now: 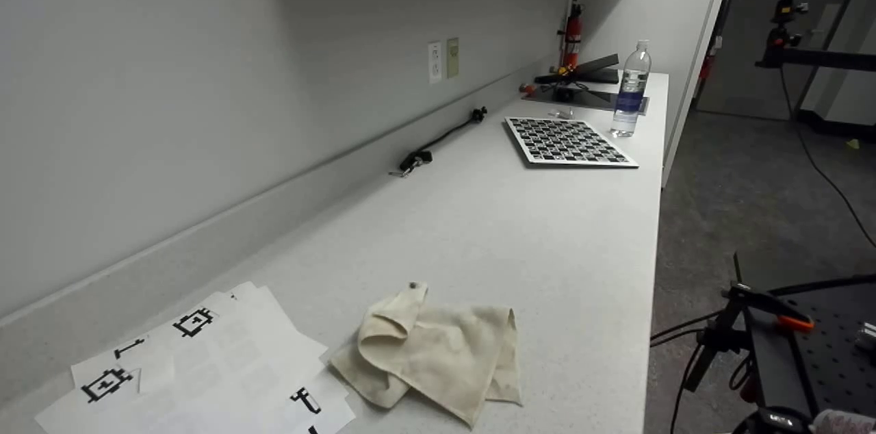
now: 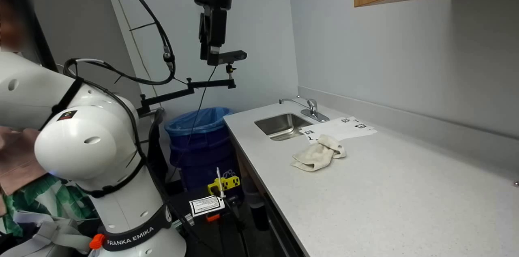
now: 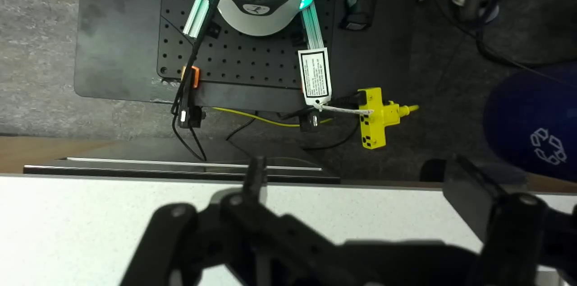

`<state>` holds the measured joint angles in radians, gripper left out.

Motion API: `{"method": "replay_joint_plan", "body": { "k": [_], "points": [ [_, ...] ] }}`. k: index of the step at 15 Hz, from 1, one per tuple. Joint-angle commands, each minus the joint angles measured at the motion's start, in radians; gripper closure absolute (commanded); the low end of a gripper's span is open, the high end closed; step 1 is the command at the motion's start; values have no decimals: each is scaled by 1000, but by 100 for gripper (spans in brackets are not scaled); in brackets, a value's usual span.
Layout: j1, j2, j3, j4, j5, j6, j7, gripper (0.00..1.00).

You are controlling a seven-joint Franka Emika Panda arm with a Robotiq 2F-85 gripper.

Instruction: Wipe the counter with the towel

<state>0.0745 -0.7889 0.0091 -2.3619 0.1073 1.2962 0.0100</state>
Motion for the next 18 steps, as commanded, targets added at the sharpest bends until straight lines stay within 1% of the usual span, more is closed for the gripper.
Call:
{"method": "replay_joint_plan", "body": {
  "k": [1, 7, 10, 12, 15, 18],
  "points": [
    [-17, 1, 11, 2, 5, -3, -10, 0],
    [-15, 33, 21, -9, -5, 17, -15, 0],
    [-8, 67, 34, -30, -7, 30, -16, 0],
    [-3, 102, 45, -54, -6, 61, -18, 0],
    [11, 181, 72, -100, -10, 143, -27, 0],
    [20, 269, 119, -129, -52, 264, -14, 0]
  ]
}}
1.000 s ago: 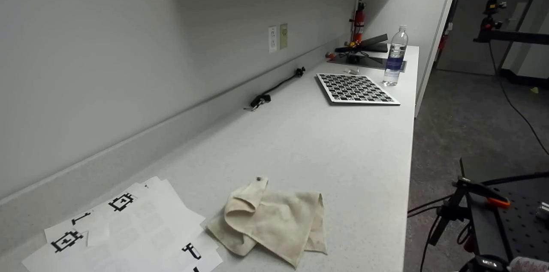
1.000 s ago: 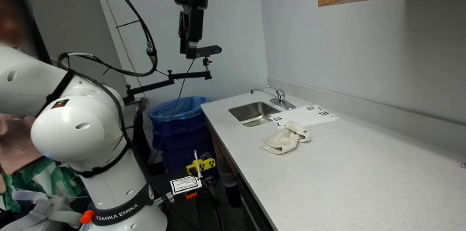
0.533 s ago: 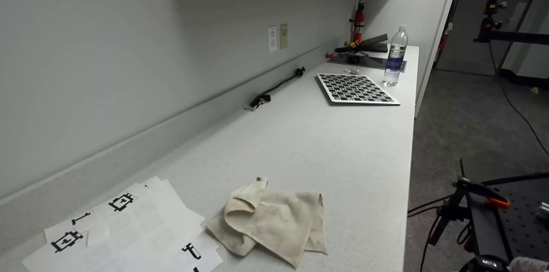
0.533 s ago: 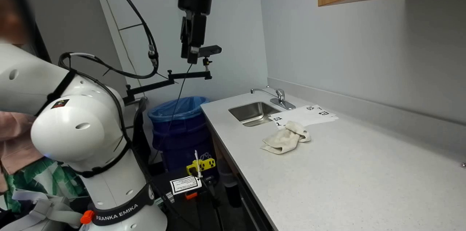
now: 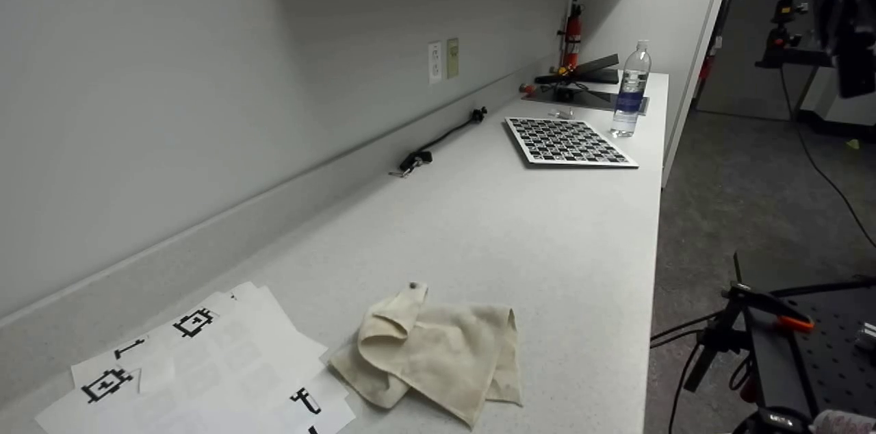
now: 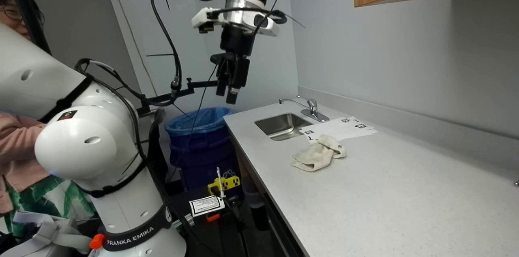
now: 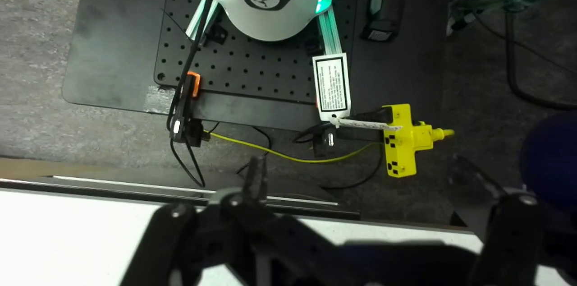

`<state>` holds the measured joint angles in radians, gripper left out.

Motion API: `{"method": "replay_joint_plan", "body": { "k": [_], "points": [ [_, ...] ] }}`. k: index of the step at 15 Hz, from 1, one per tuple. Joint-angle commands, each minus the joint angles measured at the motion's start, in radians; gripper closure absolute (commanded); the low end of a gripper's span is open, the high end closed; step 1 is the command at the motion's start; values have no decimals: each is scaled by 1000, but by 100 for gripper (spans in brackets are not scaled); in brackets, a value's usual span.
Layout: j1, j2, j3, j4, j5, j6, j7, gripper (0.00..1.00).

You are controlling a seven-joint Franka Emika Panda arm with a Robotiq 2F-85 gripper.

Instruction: Wipe the counter with the towel

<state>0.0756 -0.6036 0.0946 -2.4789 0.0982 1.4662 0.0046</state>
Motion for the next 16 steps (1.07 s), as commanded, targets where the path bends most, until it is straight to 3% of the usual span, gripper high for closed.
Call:
{"method": "replay_joint_plan", "body": {
  "k": [1, 10, 12, 13, 16],
  "points": [
    [20, 113, 52, -16, -72, 152, -2, 0],
    [23, 332, 124, 18, -324, 669, 76, 0],
    [29, 371, 128, 31, -334, 728, 91, 0],
    [30, 320, 110, -2, -311, 687, 63, 0],
    [35, 360, 114, 15, -313, 717, 68, 0]
  ]
}}
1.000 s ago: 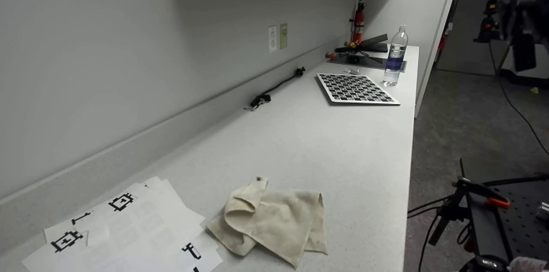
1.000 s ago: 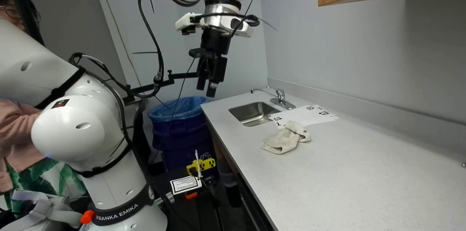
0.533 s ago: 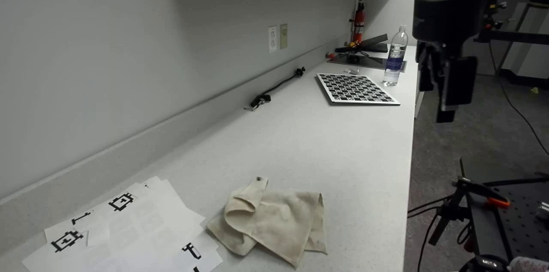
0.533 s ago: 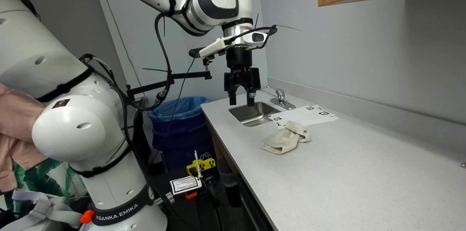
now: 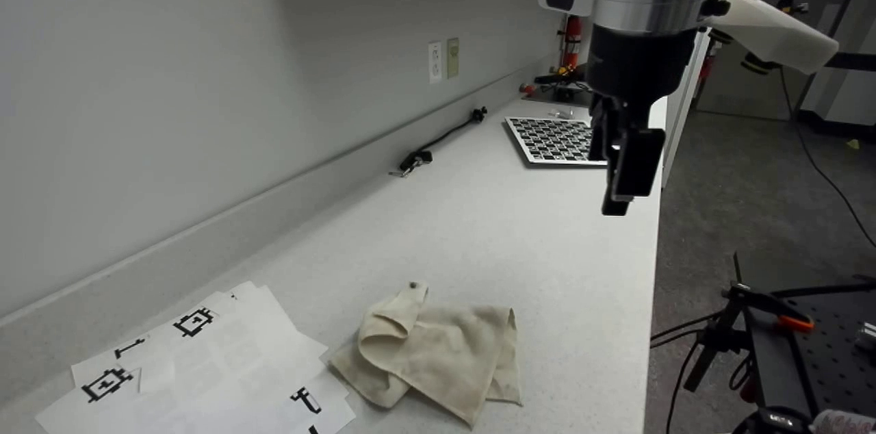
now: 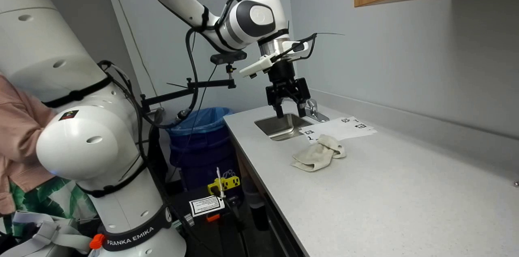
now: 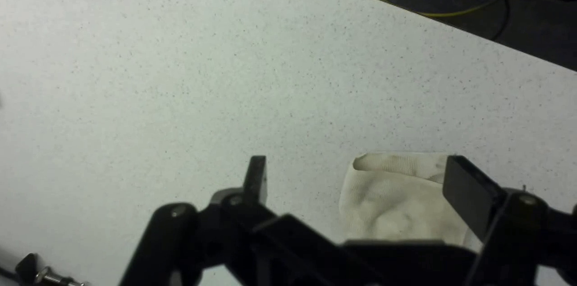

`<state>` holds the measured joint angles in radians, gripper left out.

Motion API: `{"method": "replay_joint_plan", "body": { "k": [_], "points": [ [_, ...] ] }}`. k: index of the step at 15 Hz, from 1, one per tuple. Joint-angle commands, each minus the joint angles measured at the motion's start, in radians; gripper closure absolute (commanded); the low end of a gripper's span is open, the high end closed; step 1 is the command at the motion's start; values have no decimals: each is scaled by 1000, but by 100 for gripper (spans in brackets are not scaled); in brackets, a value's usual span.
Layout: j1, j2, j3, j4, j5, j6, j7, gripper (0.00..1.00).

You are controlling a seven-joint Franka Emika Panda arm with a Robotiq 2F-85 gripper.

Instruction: Wipe the counter with the towel

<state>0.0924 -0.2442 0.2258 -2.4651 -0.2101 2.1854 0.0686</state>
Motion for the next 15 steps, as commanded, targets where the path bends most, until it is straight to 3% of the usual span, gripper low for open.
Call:
{"method": "replay_joint_plan", "body": {
  "k": [1, 9, 15],
  "points": [
    [18, 4, -17, 4, -5, -3, 4, 0],
    [17, 43, -30, 27, 2, 41, -23, 0],
    [20, 216, -32, 91, 8, 255, -39, 0]
  ]
}}
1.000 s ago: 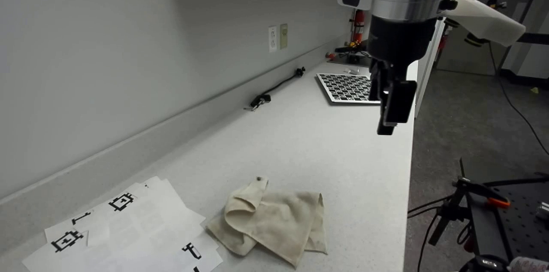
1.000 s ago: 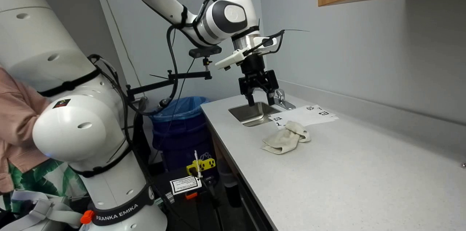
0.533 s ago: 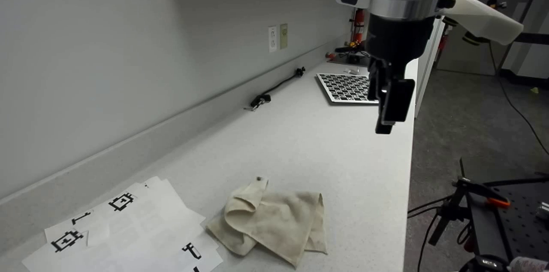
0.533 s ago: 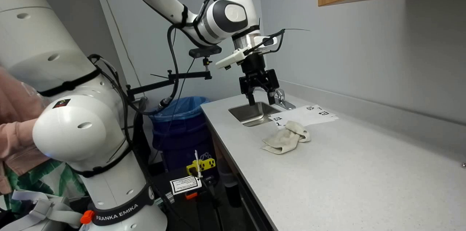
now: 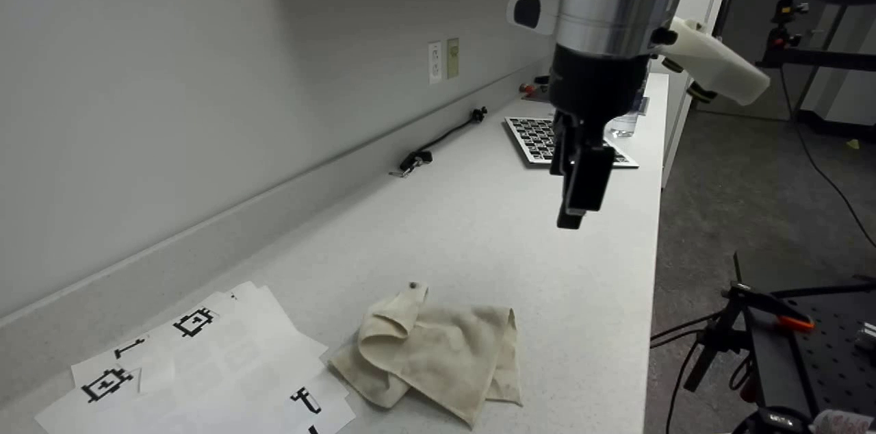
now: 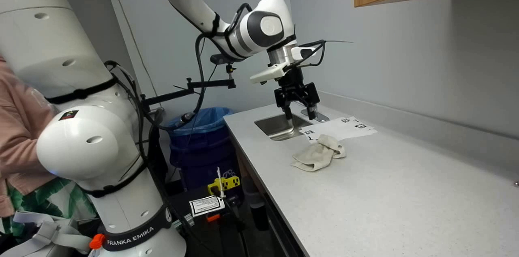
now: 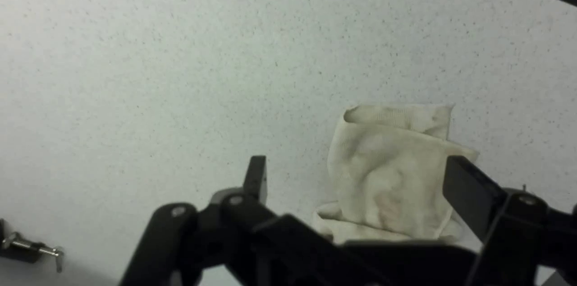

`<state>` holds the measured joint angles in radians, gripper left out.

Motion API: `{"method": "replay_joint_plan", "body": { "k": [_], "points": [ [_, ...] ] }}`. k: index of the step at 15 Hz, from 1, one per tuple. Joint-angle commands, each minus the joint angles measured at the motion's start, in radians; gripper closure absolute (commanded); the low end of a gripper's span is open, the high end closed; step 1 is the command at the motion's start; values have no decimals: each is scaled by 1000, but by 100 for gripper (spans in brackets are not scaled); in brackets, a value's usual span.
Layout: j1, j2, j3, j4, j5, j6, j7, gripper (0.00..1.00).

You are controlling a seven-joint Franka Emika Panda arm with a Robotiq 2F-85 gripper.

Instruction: Wipe the counter with the towel

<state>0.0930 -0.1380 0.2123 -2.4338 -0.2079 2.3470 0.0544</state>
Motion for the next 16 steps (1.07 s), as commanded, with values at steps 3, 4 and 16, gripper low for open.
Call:
{"method": "replay_joint_plan", "body": {
  "k": [3, 4, 16],
  "points": [
    [25, 220, -19, 106, 21, 210, -51, 0],
    [27, 255, -18, 122, 23, 243, -55, 0],
    [100, 596, -68, 317, -26, 369, -57, 0]
  ]
}}
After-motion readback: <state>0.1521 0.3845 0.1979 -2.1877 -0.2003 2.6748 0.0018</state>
